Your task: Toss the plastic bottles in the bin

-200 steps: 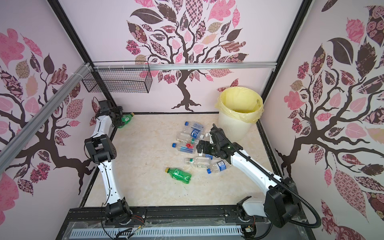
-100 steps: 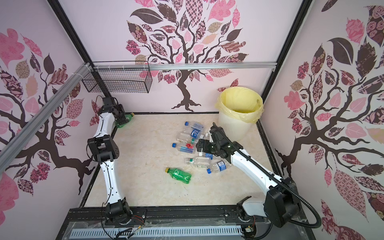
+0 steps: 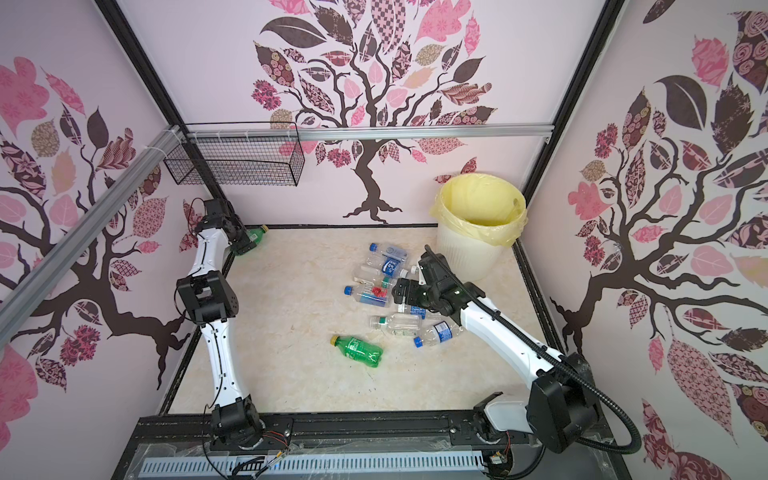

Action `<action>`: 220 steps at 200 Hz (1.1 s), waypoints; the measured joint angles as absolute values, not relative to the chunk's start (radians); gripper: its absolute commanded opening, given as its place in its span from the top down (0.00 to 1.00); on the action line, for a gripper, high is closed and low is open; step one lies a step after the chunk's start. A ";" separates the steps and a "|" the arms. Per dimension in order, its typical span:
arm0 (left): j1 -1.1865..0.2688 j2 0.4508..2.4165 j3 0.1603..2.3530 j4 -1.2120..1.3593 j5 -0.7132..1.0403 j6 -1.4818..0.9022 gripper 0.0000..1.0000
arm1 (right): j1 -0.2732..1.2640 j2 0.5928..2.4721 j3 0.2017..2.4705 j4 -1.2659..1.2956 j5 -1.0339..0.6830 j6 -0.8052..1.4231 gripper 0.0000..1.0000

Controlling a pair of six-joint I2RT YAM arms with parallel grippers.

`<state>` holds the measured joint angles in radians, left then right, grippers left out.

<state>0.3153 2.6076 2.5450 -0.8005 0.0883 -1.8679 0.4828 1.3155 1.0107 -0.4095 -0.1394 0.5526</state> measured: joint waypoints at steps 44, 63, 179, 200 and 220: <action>0.324 2.615 2.545 -0.802 0.087 -1.879 0.08 | 0.483 1.316 1.015 -0.416 -0.129 0.553 0.00; 0.329 2.619 2.545 -0.802 0.087 -1.883 0.08 | 0.483 1.320 1.023 -0.418 -0.126 0.553 0.00; 0.337 2.680 2.545 -0.786 0.091 -1.888 0.19 | 0.483 1.324 1.029 -0.424 -0.108 0.553 0.00; 0.339 2.681 2.545 -0.778 0.095 -1.888 0.26 | 0.483 1.324 1.029 -0.425 -0.104 0.554 0.00; 0.340 2.681 2.545 -0.768 0.099 -1.889 0.34 | 0.483 1.324 1.029 -0.426 -0.101 0.554 0.00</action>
<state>0.3397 2.6812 2.5450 -0.7685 0.0994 -1.8893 0.4828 1.3235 1.0286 -0.4255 -0.1005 0.5541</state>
